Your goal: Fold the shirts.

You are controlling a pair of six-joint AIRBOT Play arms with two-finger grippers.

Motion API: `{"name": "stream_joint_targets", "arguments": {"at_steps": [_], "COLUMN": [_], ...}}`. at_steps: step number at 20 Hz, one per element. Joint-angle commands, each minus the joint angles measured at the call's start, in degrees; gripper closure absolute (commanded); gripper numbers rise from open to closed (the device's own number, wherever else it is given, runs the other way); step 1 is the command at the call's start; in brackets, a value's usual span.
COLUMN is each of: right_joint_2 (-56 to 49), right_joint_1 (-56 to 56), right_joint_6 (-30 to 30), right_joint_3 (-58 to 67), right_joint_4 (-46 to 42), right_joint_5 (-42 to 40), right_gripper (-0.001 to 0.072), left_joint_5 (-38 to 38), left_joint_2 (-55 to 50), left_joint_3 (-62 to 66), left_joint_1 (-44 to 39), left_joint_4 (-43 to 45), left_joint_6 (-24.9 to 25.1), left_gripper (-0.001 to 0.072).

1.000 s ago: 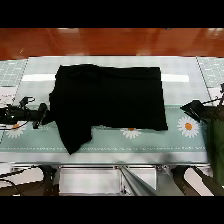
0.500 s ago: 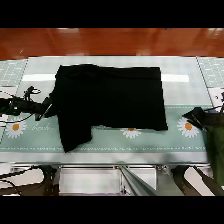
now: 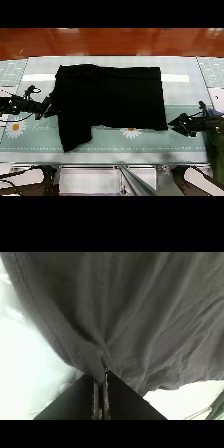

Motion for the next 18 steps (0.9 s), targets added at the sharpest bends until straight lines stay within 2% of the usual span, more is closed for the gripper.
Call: {"name": "stream_joint_targets", "arguments": {"at_steps": [1,5,6,7,8,9,14,16,18], "right_joint_2": [-4.96,-6.54,-6.54,-6.54,-6.54,-6.51,-5.77,-3.85,-2.05], "right_joint_1": [3.48,9.53,11.32,12.68,14.01,14.97,15.76,15.76,15.76], "right_joint_6": [-0.76,-1.81,-1.51,-0.81,-1.31,-2.34,-2.43,-0.13,2.05], "right_joint_3": [-0.11,0.0,0.44,1.18,2.23,3.3,15.04,25.42,38.99], "right_joint_4": [2.49,9.18,9.77,9.7,9.62,9.66,7.15,5.16,2.38], "right_joint_5": [-1.4,-6.71,-8.59,-9.53,-9.53,-9.25,-0.35,2.36,1.88], "right_gripper": [0.0296,0.0304,0.0325,0.0406,0.0597,0.0688,0.0689,0.0689,0.0689], "left_joint_5": [-0.5,-0.24,-0.24,-0.26,-0.33,-0.48,-1.31,-1.88,-0.66], "left_joint_2": [0.02,0.02,0.02,0.02,0.02,0.02,2.45,5.86,9.94], "left_joint_3": [0.07,0.07,0.07,0.07,0.07,0.09,3.08,8.7,15.17], "left_joint_1": [-0.02,-0.02,-0.02,-0.02,-0.02,-0.02,0.09,0.11,0.09], "left_joint_4": [0.0,-0.02,-0.02,-0.02,-0.07,-0.07,-1.2,-6.47,-15.8], "left_joint_6": [0.02,0.0,0.0,0.0,0.0,0.0,0.02,0.55,3.48], "left_gripper": [0.0688,0.0688,0.0688,0.0688,0.0688,0.0688,0.0688,0.0688,0.0688]}}
